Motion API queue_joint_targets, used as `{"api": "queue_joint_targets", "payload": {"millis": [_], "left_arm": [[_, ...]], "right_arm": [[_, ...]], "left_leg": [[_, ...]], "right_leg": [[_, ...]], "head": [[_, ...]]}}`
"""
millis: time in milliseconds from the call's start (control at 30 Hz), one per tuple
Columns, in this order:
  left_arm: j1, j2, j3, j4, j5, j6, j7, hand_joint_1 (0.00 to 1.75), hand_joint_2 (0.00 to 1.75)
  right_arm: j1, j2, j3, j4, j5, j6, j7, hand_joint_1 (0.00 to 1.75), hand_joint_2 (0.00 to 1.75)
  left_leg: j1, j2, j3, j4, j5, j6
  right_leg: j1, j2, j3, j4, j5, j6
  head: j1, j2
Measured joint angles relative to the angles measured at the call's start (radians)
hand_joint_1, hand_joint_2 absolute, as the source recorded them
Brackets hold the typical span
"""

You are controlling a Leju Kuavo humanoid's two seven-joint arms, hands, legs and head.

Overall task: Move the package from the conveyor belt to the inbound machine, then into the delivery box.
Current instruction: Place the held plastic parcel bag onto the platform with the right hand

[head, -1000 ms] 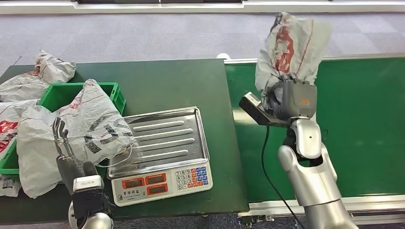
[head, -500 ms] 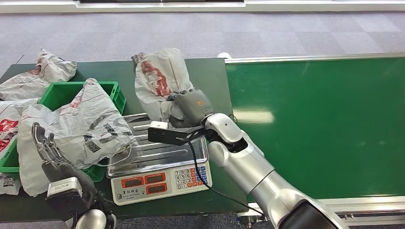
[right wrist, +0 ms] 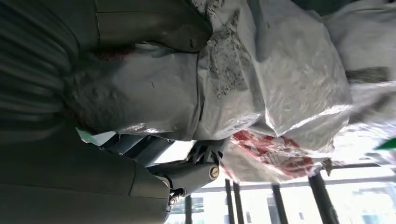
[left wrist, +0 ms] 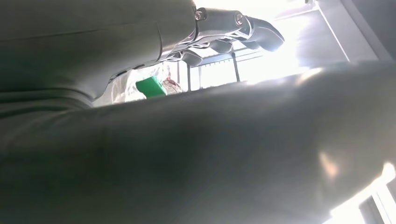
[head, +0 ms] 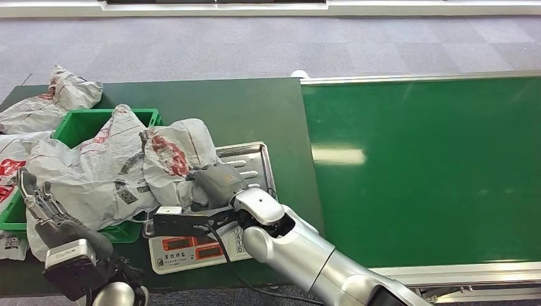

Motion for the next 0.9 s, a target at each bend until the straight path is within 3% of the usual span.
{"api": "queue_joint_targets", "payload": {"millis": [133, 267, 567, 900], "left_arm": [[0.002, -0.003, 0.001, -0.01, -0.027, 0.0, 0.022, 0.0, 0.0], [0.007, -0.005, 0.001, -0.018, -0.049, 0.0, 0.036, 0.0, 0.0], [0.036, -0.008, 0.009, -0.039, -0.053, 0.0, 0.034, 0.0, 0.0], [0.045, -0.008, 0.011, -0.039, -0.008, -0.005, -0.007, 0.0, 0.0]], "right_arm": [[0.0, 0.0, 0.021, 0.017, 0.041, -0.01, 0.052, 0.0, 1.75], [0.0, 0.0, 0.033, 0.025, 0.095, -0.028, 0.09, 0.0, 0.0], [-0.003, -0.007, 0.021, -0.004, 0.159, -0.076, 0.122, 0.0, 0.0], [-0.01, -0.06, -0.114, -0.183, 0.203, -0.099, 0.135, 0.0, 0.0]], "left_leg": [[0.0, 0.0, 0.0, 0.0, 0.0, 0.0], [0.0, 0.0, 0.0, 0.0, 0.0, 0.0], [0.0, 0.001, 0.0, 0.0, 0.0, 0.0], [0.0, 0.0, 0.0, 0.001, 0.0, 0.0]], "right_leg": [[0.0, 0.0, 0.0, 0.0, 0.0, -0.001], [0.0, 0.0, -0.001, 0.0, 0.0, -0.001], [0.0, 0.0, -0.001, 0.0, 0.0, -0.001], [0.0, 0.0, -0.001, 0.0, 0.0, -0.001]], "head": [[0.0, 0.0], [0.0, 0.0], [0.0, 0.0], [0.0, 0.0]]}}
